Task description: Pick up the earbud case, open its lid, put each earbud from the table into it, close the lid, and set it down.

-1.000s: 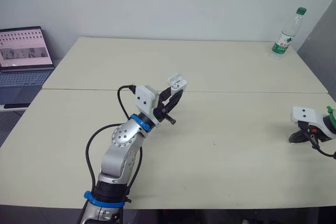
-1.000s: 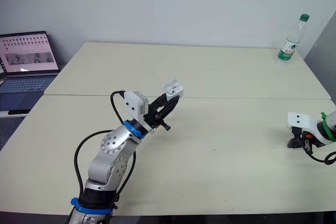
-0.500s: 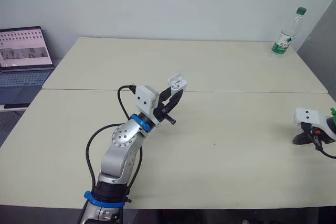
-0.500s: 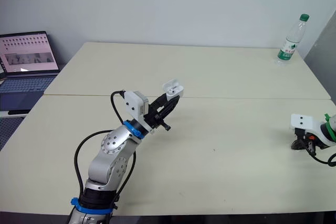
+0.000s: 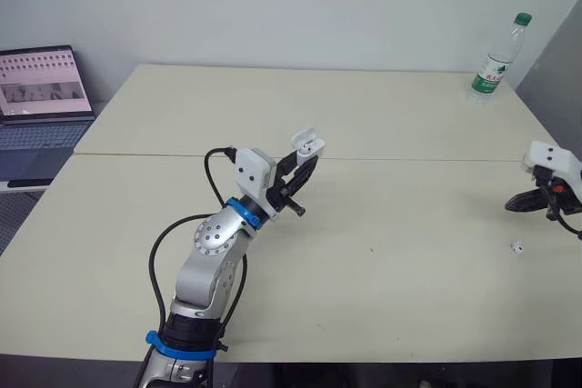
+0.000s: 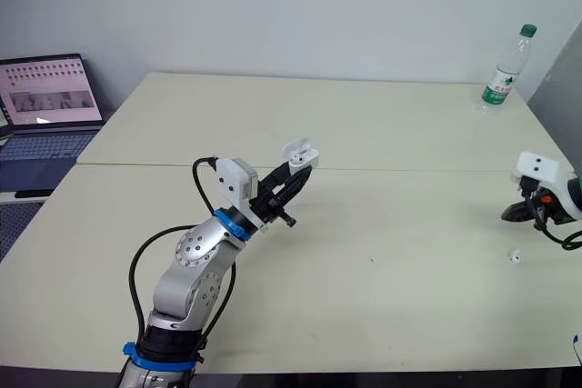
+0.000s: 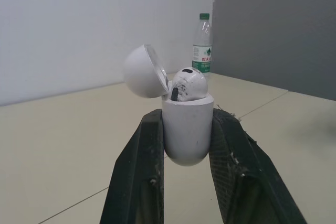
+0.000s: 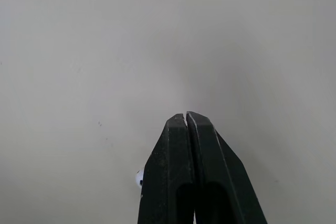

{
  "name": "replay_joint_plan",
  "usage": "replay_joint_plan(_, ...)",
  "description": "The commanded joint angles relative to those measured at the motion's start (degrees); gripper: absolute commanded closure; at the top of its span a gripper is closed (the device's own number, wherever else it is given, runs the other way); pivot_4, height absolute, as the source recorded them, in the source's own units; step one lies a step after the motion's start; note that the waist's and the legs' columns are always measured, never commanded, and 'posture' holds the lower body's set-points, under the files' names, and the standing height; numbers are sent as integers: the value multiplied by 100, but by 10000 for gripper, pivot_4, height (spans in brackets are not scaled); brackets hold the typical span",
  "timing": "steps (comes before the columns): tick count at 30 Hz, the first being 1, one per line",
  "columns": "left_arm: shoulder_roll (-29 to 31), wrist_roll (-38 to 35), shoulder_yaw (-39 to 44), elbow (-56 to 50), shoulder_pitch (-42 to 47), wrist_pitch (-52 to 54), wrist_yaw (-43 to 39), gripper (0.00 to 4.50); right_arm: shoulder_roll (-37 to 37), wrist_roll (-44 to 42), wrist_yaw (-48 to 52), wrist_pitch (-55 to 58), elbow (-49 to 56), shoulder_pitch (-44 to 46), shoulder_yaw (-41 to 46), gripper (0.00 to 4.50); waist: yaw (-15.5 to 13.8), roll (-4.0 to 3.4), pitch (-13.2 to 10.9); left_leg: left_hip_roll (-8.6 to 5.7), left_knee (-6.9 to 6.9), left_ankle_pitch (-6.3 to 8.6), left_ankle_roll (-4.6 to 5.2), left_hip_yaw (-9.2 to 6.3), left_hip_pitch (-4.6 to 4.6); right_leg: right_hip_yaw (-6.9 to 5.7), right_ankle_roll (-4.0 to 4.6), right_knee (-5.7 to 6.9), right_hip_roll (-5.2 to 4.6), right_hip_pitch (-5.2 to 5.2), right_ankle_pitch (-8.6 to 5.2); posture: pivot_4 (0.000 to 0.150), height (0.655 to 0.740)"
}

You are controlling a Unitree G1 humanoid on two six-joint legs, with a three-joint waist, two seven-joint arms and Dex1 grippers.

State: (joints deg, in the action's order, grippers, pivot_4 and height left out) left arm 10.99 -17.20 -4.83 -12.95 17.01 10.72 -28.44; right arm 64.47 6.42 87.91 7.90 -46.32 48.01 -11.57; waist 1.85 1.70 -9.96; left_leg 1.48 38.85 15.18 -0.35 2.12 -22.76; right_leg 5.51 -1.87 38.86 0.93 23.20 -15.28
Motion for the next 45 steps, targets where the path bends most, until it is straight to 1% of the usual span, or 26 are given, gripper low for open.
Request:
replay_joint_plan(1,-21,-4,-59,-201,57,-124,-54,37030,161,-92,399,-813,-68,1,108,42956,-3,0,0,-1,0,0,0,-1,-2,0,0,-1,0,0,0,1500,7400)
replay_joint_plan(3,-37,11,-83,-169,84,-141,-61,37030,200,38,272,-1823,-66,-169,-7,38712,-1,0,0,-3,0,0,0,4,-1,0,0,-1,-1,0,0,1500,7400)
replay_joint_plan(4,-40,12,-88,-157,94,-147,-63,37030,252,161,208,-2524,-100,-259,-107,35606,-1,0,0,-3,0,0,0,3,-1,0,-1,-1,-1,0,0,1500,7400)
replay_joint_plan(8,-41,19,-79,-127,121,-158,-55,37030,356,432,228,-4270,-370,-403,-382,21154,5,-4,-2,-2,0,0,0,7,4,0,-1,2,-1,0,-1,1500,7400)
replay_joint_plan(11,-23,61,-89,-157,73,-174,-45,37030,444,619,278,-5151,-549,-480,-597,10862,6,-5,-2,-1,0,0,0,10,7,2,-1,5,-1,0,0,1500,7400)
replay_joint_plan(16,-33,84,-90,-215,14,-159,0,37030,368,865,3,-5658,-947,-296,-736,10862,20,-5,-1,4,0,0,0,19,15,7,0,7,-1,-2,0,1500,7400)
replay_joint_plan(19,-30,84,-91,-219,13,-157,20,37030,340,1075,-191,-5905,-1113,-231,-831,16952,19,-5,-1,4,0,0,0,18,15,10,1,8,-1,-2,0,1500,7400)
replay_joint_plan(21,-25,81,-88,-213,29,-158,24,37030,322,1219,-321,-6035,-1211,-204,-883,23648,18,-5,-1,4,0,0,0,18,15,10,1,8,-1,-2,0,1500,7400)
replay_joint_plan(39,-16,64,-57,-232,82,-108,55,37030,54,2303,-1534,-6412,-1900,271,-1387,23648,15,-6,-1,3,0,-1,0,17,17,14,2,9,-2,-3,0,1500,7400)
replay_joint_plan(45,-12,65,-47,-271,58,-97,81,37030,-8,2393,-1648,-6427,-2030,343,-1452,23648,15,-6,-1,3,0,-1,0,18,17,14,2,9,-2,-3,0,1500,7400)
